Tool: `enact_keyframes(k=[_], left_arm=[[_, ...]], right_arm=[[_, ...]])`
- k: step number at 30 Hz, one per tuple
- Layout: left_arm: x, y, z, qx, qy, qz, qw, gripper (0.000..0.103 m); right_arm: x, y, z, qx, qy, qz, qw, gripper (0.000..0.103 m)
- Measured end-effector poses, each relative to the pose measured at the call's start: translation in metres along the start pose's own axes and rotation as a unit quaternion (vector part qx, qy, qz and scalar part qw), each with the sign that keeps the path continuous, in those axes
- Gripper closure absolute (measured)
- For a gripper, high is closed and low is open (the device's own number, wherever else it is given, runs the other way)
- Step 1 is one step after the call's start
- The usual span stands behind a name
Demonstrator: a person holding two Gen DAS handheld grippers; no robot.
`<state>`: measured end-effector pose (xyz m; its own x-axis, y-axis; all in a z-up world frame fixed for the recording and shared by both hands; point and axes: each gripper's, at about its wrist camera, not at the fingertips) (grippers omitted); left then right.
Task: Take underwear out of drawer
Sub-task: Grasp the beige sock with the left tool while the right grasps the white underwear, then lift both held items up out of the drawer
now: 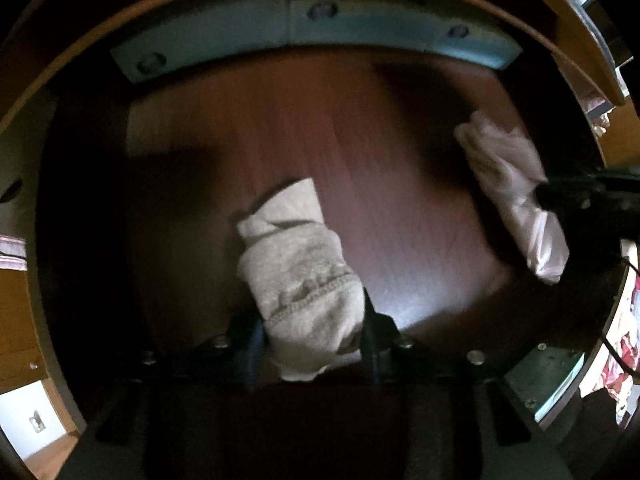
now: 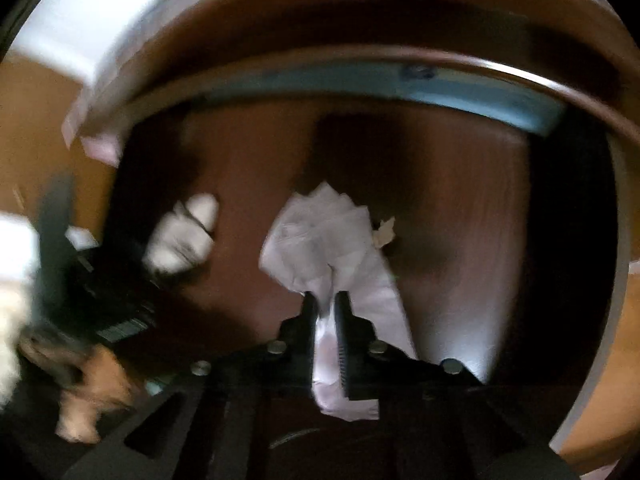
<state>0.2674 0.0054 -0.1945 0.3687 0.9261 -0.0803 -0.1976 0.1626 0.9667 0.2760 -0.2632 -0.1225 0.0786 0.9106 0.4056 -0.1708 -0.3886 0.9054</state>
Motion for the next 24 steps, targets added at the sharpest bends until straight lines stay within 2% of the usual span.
enact_keyframes(k=[2,3,5,6,8,11,12,13,14,15,16,17,18,19,21,22,23,24], left_arm=[[-0.002,0.005,-0.002,-0.017,-0.005,0.005,0.9998,0.066],[-0.004,0.007,-0.004,-0.025,-0.01,0.011,0.9996,0.066],[-0.006,0.01,-0.007,-0.034,-0.016,0.021,0.999,0.066],[-0.007,0.011,-0.008,-0.036,-0.019,0.026,0.9988,0.066],[-0.008,0.012,-0.009,-0.037,-0.025,0.03,0.9986,0.066],[-0.008,0.015,-0.01,-0.039,-0.021,0.029,0.9986,0.066],[-0.008,0.018,-0.01,-0.039,-0.017,0.027,0.9987,0.066],[-0.007,0.021,-0.011,-0.042,-0.011,0.023,0.9988,0.066],[-0.005,0.023,-0.013,-0.045,-0.008,0.02,0.9988,0.066],[-0.003,0.023,-0.014,-0.047,-0.007,0.017,0.9988,0.066],[-0.001,0.025,-0.015,-0.048,-0.005,0.012,0.9988,0.066],[0.001,0.026,-0.016,-0.048,-0.001,0.005,0.9988,0.066],[0.004,0.03,-0.017,-0.048,0.002,0.001,0.9989,0.066],[0.007,0.03,-0.017,-0.047,0.006,-0.004,0.9989,0.066],[0.009,0.034,-0.017,-0.044,0.016,-0.014,0.9988,0.066],[0.012,0.036,-0.018,-0.046,0.017,-0.012,0.9987,0.066],[0.012,0.037,-0.019,-0.051,0.016,-0.006,0.9986,0.066],[0.012,0.035,-0.019,-0.054,0.014,0.0,0.9984,0.066]], right_arm=[[-0.008,0.013,-0.008,-0.049,-0.042,0.022,0.998,0.098],[-0.02,0.022,-0.023,-0.074,-0.069,0.035,0.994,0.098],[-0.033,0.033,-0.035,-0.112,-0.104,0.043,0.987,0.098],[-0.044,0.044,-0.037,-0.126,-0.102,0.046,0.986,0.098],[-0.042,0.057,-0.039,-0.147,-0.088,0.051,0.984,0.098],[-0.033,0.062,-0.047,-0.141,-0.069,0.056,0.986,0.094],[-0.026,0.064,-0.056,-0.119,-0.071,0.061,0.988,0.087],[-0.019,0.065,-0.064,-0.076,-0.08,0.078,0.991,0.086],[-0.013,0.069,-0.072,-0.041,-0.092,0.118,0.988,0.086],[-0.007,0.076,-0.085,-0.037,-0.098,0.151,0.983,0.086],[-0.007,0.095,-0.095,-0.045,-0.098,0.165,0.98,0.086],[-0.007,0.111,-0.1,-0.057,-0.1,0.154,0.981,0.085],[-0.009,0.13,-0.104,-0.084,-0.11,0.128,0.982,0.075],[-0.013,0.142,-0.104,-0.108,-0.123,0.107,0.981,0.044],[-0.018,0.15,-0.099,-0.174,-0.125,0.059,0.975,0.003],[-0.014,0.142,-0.091,-0.196,-0.107,0.034,0.974,0.003],[-0.014,0.129,-0.081,-0.194,-0.086,0.006,0.977,0.003],[-0.012,0.108,-0.068,-0.171,-0.067,-0.022,0.983,0.003]])
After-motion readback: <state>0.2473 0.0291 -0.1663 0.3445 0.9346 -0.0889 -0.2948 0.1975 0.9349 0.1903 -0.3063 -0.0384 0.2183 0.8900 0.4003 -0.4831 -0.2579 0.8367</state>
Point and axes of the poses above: each gripper's, at about its wrist camera, not at the fingertips, and y roughly against the way its jaws point, x to its left, z to its top, and after that the axes turned 3 degrees about -x, right-handed
